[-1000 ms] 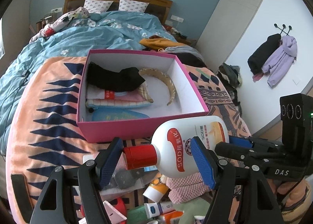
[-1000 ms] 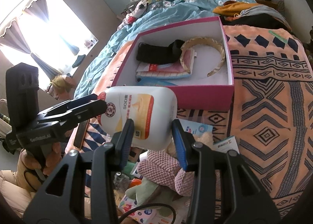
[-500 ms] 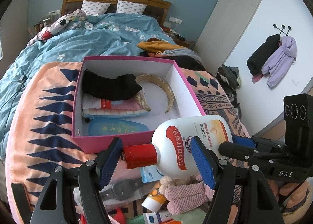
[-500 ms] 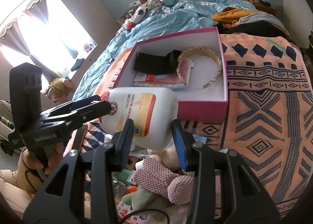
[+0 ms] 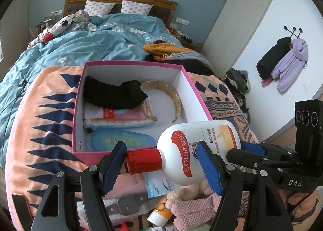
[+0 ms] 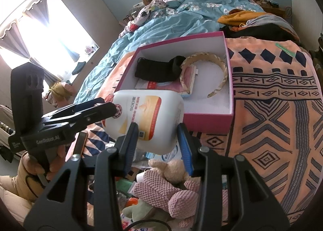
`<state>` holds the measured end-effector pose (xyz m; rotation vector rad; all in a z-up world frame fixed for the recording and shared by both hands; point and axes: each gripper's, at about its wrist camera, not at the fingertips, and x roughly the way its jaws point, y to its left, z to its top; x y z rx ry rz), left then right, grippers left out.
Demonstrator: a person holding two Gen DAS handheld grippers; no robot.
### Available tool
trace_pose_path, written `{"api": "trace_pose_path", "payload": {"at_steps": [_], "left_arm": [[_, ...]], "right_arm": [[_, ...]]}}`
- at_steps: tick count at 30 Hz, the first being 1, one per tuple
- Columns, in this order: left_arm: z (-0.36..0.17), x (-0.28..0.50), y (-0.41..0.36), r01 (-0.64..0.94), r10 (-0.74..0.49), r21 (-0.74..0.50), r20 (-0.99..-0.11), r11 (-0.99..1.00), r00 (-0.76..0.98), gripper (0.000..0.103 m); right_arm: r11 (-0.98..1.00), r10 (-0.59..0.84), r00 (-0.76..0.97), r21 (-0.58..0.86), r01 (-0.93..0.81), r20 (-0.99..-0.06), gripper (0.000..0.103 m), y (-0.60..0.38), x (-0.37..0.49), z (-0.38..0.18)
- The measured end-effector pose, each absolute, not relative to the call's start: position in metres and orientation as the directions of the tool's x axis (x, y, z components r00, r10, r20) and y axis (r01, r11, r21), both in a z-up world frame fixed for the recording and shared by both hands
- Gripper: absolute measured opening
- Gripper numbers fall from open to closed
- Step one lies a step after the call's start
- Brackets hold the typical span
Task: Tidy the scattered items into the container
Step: 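Carry the lotion bottle with the left gripper over the pink box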
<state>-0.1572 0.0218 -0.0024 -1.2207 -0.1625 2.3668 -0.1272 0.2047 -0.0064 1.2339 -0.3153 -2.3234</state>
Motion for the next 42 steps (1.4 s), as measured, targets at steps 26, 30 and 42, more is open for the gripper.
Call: {"api": "trace_pose_path", "payload": {"at_steps": [26,30,42], "left_arm": [[-0.003,-0.197,0.038,-0.346,0.44,-0.293,-0.741,-0.891,-0.508,0.073],[-0.004,-0.203,0.041,-0.341,0.44,-0.297,-0.74,-0.892,-0.508,0.073],[-0.018,-0.222,0.05,-0.326,0.424,-0.291,-0.761,-0.9,-0.49,0.073]], "right_arm": [[-0.865,-0.5,-0.488,0.392,0.313,-0.715,0.043,0.211,-0.17,-0.008],[-0.865,-0.5,-0.487,0.395,0.308,-0.716,0.043,0.215,-0.178,-0.01],[-0.867,-0.497,-0.465,0.405,0.289,-0.732,0.043,0.222,-0.202,-0.026]]}}
